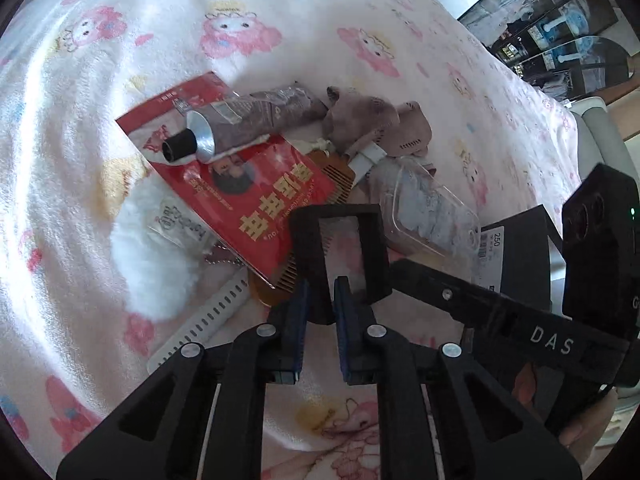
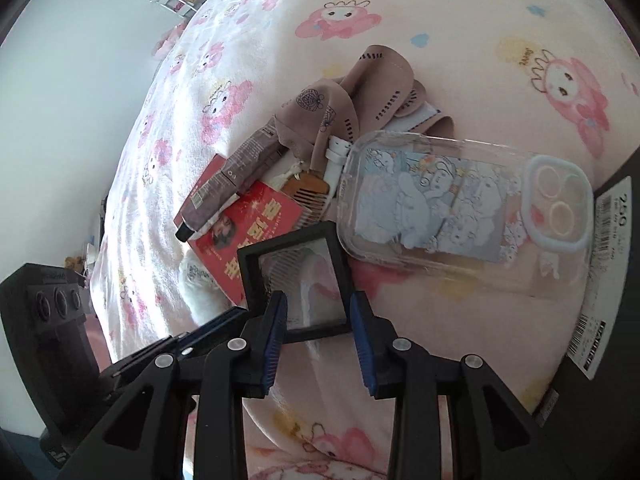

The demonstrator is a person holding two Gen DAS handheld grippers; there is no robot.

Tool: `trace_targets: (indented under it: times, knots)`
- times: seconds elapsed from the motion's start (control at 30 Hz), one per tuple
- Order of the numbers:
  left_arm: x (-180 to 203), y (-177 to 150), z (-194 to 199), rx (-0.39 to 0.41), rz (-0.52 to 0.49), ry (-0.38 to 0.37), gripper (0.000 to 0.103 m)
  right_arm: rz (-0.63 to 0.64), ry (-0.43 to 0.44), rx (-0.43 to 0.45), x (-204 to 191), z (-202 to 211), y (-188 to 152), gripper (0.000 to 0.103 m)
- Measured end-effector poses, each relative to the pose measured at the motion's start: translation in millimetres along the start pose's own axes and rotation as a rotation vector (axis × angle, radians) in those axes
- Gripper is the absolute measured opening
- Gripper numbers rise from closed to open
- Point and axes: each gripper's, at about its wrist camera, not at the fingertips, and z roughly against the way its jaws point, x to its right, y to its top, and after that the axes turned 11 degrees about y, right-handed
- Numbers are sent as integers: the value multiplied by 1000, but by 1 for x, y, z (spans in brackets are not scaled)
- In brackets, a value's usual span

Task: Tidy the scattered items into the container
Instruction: 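Reach the right gripper to the black mirror frame and grasp it, then carry the black mirror frame with the right gripper over the box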

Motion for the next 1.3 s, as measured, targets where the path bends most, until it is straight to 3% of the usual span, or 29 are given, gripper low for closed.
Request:
trace_targets:
  times: [0.1, 0.17, 0.23, 0.3, 0.5, 0.6, 0.8, 0.93, 1.1, 1.3]
  knots:
    - [-7, 10, -9, 17, 45, -7, 13, 8, -52, -7, 5, 0, -1, 30]
    - [-5, 13, -23, 15, 43, -20, 18, -16, -39, -19, 12, -9, 4, 30]
    - [2, 9, -31, 15, 29, 32, 13, -29, 10, -49, 18, -23, 10, 31]
    - [4, 4, -24, 15, 24, 48, 13, -40, -26, -68, 18, -34, 12, 28]
    - [14, 0, 50, 87, 7, -111, 13, 36, 66, 80, -12, 43, -10, 27]
    - [48, -5, 91, 167, -60, -157, 13, 63, 88, 180, -26, 90, -16, 27]
    - [136, -18, 124, 231, -202, -275, 12, 43, 9, 357, -18, 182, -46, 27]
    - [190, -35, 119, 206, -266, -308, 12, -4, -25, 431, 12, 237, -73, 28]
    - [242, -52, 118, 164, -316, -307, 12, -54, -32, 474, 52, 267, -85, 28]
    - [316, -57, 105, 132, -396, -353, 12, -39, -110, 511, 85, 323, -92, 28]
